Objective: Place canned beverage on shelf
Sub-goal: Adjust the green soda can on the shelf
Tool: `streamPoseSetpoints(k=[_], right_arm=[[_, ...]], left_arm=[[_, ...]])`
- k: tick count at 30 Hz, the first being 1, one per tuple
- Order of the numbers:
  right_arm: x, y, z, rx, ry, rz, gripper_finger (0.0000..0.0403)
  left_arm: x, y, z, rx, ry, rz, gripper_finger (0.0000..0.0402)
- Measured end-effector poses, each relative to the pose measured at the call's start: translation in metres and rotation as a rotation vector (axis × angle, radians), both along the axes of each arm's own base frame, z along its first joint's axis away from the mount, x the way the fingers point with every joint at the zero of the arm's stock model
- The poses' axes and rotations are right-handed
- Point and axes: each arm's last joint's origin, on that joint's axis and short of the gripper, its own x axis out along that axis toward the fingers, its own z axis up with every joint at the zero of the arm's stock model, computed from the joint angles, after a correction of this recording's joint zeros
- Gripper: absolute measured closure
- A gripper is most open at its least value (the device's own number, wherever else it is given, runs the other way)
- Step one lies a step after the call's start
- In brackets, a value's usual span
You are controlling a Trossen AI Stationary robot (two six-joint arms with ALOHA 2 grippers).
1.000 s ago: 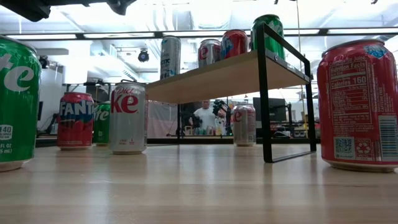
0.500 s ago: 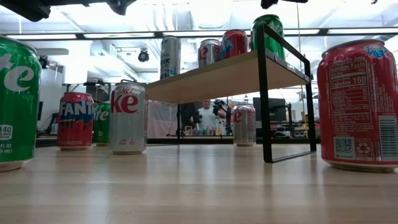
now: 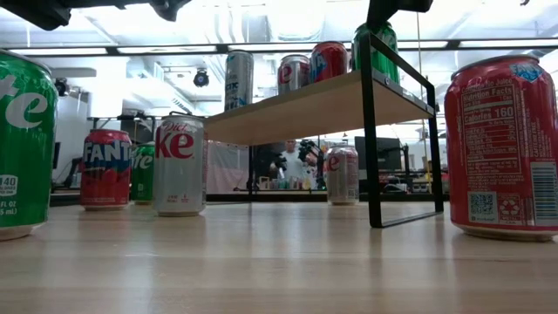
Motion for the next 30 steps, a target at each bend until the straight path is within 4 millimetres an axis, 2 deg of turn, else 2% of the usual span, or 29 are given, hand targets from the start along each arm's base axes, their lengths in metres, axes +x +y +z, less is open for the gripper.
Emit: streamPoseSetpoints(k=[20,26,30], right_arm=[[0.004,-0.023,0.000,-0.051,0.006,-0.043,0.0390],[0.006,-0.024,0.000,-0.059,-0.004,-0.020,0.0390],[0.009,-0.023,0.007,-0.064,-0.055,0.009,0.0390]], left_arm=[[0.000,0.000,0.000,0.000,0.000,0.000,0.0401],[0.000,0.000,0.000,0.000,0.000,0.000,0.0401],[0.000,0.000,0.000,0.000,0.000,0.000,0.0401]])
